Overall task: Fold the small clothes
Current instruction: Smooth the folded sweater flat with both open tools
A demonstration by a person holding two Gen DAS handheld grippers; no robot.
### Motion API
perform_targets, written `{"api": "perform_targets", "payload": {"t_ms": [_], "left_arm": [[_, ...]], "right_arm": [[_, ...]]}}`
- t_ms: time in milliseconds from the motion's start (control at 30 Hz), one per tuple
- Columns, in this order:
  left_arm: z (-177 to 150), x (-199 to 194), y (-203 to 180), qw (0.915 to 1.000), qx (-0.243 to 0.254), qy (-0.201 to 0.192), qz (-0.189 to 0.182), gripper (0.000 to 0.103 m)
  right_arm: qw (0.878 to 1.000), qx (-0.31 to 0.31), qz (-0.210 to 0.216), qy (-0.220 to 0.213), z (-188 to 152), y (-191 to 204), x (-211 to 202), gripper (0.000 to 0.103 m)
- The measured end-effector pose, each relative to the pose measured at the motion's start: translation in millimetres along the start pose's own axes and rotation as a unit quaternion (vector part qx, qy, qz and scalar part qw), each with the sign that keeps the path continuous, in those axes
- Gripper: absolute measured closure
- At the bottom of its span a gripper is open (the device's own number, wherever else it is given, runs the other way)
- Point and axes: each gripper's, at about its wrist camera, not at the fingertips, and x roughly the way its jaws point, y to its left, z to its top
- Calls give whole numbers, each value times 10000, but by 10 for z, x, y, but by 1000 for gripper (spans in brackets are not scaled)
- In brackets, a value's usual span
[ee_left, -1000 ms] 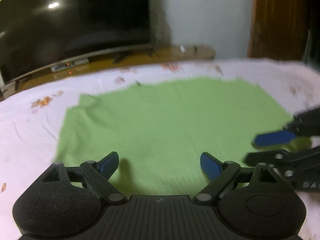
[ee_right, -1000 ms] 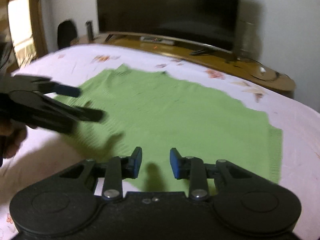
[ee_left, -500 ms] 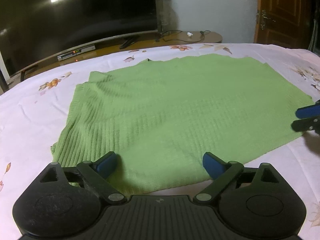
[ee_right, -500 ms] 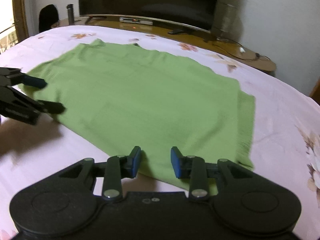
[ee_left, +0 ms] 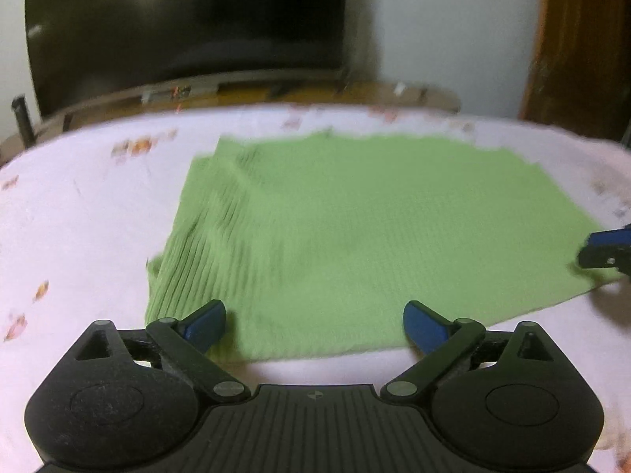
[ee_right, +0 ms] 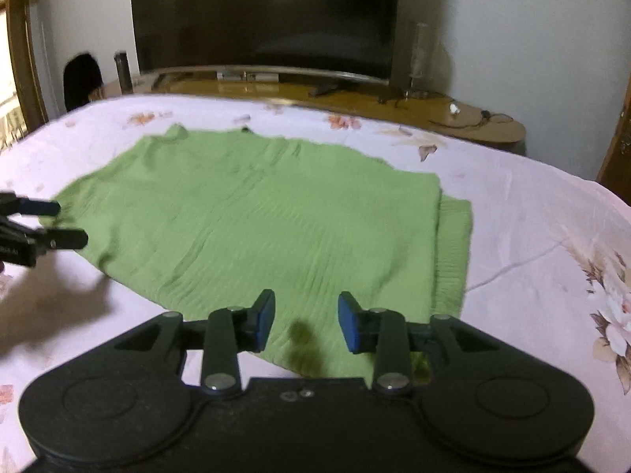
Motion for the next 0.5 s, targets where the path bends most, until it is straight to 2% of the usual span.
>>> {"api": "perform_targets", "payload": {"t_ms": [33, 100, 200, 300, 367, 400, 467, 500], "left_arm": [[-38, 70, 43, 10000, -30, 89, -25, 7], [-76, 40, 92, 10000, 16, -2, -26, 7], [-99, -196, 211, 9992, -166, -249, -268, 7], [-214, -382, 352, 9950, -718, -385, -583, 7], [-329, -400, 413, 9896, -1179, -340, -752, 7], [-393, -378, 451, 9848, -1499, -292, -830, 7], [-502, -311, 541, 9730, -2148, -262, -802, 17], [-543, -302, 595, 9648, -2452, -411, -853, 17]], "right_arm": [[9999, 4, -27, 136, -13, -1, 79, 69], [9990, 105, -106, 422, -110, -70, 224, 69], [9979, 511, 73, 390, -170, -238, 138, 67], [9981, 572, 164, 158, -131, -249, -28, 67], [9975, 643, 281, -11, -108, -232, -110, 68], [9969, 709, 341, -98, -106, -225, -131, 76], [9962, 758, 365, -246, -90, -177, -157, 87], [9958, 777, 394, -269, -65, -166, -141, 88]]}}
